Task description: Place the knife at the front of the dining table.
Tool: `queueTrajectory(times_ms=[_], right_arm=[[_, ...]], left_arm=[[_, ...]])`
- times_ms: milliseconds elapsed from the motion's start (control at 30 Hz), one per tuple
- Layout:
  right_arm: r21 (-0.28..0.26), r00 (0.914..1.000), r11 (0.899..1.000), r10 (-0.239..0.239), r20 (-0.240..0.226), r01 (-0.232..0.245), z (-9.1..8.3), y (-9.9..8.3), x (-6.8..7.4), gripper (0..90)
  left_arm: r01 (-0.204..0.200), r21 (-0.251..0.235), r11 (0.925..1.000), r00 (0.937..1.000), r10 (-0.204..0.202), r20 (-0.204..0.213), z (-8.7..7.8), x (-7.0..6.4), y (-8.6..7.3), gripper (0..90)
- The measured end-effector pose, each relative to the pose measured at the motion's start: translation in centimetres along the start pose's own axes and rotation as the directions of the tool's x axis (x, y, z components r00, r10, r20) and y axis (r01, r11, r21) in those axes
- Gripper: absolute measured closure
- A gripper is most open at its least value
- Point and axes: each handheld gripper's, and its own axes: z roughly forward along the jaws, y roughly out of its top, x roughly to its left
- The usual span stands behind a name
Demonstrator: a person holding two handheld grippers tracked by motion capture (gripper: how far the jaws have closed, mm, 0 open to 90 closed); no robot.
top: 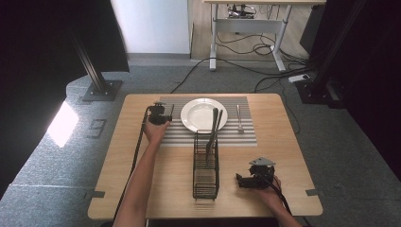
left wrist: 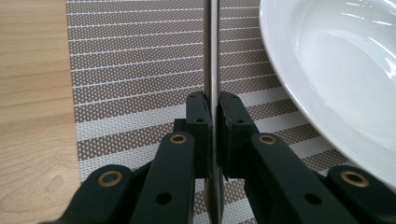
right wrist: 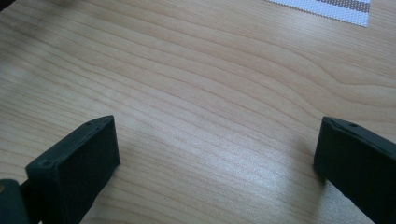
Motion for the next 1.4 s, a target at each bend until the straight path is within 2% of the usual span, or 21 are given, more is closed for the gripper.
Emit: queueTrajectory(times_ms=[300,633,800,1133,1400], right_arm=[[0.0,1.0,1.0,0.0,0.0,0.0,0.0,0.0,0.0,0.0],[0.0,1.0,1.0,0.0,0.0,0.0,0.0,0.0,0.0,0.0],[0.0,1.0,1.0,0.0,0.0,0.0,0.0,0.0,0.0,0.0],[-0.001,1.0,1.0,-0.001,0.0,0.001,0.0,0.0,0.0,0.1],[-0.001,1.0,1.0,-0.001,0.0,0.001,0.0,0.0,0.0,0.2]], left_arm=[[0.004,0.021,0.9998,1.0,-0.003,-0.008,0.6,0.2,-0.3,83.6],[-0.012,0.037,0.9993,0.9998,0.013,-0.013,1.5,0.0,-0.8,83.5],[-0.016,0.034,0.9993,0.9996,0.017,-0.021,1.5,-0.1,-0.9,83.3],[-0.054,0.03,0.9981,0.9967,0.056,-0.06,1.5,-0.7,-1.1,82.9],[-0.053,0.029,0.9982,0.9971,0.054,-0.054,1.5,-0.6,-1.1,82.0]])
